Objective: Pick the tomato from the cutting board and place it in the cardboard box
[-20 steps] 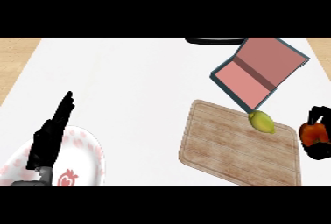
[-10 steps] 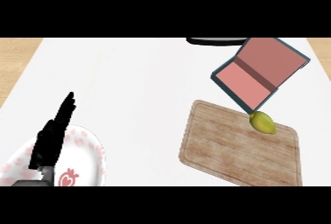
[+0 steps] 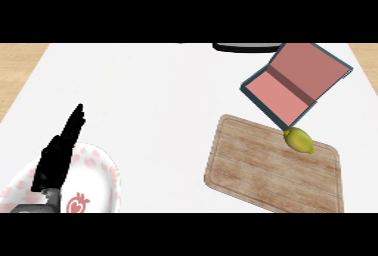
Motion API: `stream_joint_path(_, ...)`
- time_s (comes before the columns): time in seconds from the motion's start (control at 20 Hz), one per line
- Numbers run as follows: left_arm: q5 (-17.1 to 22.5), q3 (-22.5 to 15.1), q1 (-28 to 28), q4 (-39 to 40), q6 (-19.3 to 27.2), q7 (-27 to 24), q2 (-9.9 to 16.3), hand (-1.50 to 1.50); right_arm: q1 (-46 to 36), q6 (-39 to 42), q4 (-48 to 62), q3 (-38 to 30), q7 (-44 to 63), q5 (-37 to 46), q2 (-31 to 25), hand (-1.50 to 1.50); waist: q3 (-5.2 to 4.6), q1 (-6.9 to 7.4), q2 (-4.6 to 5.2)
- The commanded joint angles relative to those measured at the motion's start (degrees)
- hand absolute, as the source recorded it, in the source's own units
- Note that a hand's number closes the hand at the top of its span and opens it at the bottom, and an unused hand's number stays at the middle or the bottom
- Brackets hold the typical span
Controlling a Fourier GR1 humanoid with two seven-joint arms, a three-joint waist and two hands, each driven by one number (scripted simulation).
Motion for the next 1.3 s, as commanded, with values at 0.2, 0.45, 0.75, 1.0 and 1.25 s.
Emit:
stream_joint_path(0.2, -1.2, 1.1, -1.0, 4.1, -0.4, -2.8, -1.5, 0.00, -16.3, 0.2, 6.8, 5.1, 8.2, 4.7, 5.1, 1.50, -0.07, -0.27, -0.02)
stream_joint_path(0.45, -0.1, 2.1, 0.1, -0.1, -2.9, 1.0, 0.4, 0.00, -20.9, -3.3, 11.9, 8.9, 10.5, 9.8, 10.4, 1.50, -0.06, -0.16, -0.10)
stream_joint_path(0.75, -4.1, -1.1, -2.1, 0.8, 0.7, 0.9, -3.9, 0.00, -26.4, -7.7, 22.0, 11.2, 11.7, 14.1, 17.1, 1.50, -0.02, 0.42, 0.29)
stream_joint_path(1.0, -1.7, 1.4, -2.0, -1.5, -2.0, 2.4, -2.0, 0.00, -28.4, -11.6, 29.6, 12.9, 12.6, 18.4, 19.8, 1.50, -0.01, 0.63, 0.30)
stream_joint_path(1.25, 0.7, 6.0, -3.5, 3.2, -4.8, -0.4, 1.0, 0.00, -30.8, -11.3, 35.3, 10.5, 15.6, 17.0, 22.2, -1.50, -0.04, 0.45, 0.36)
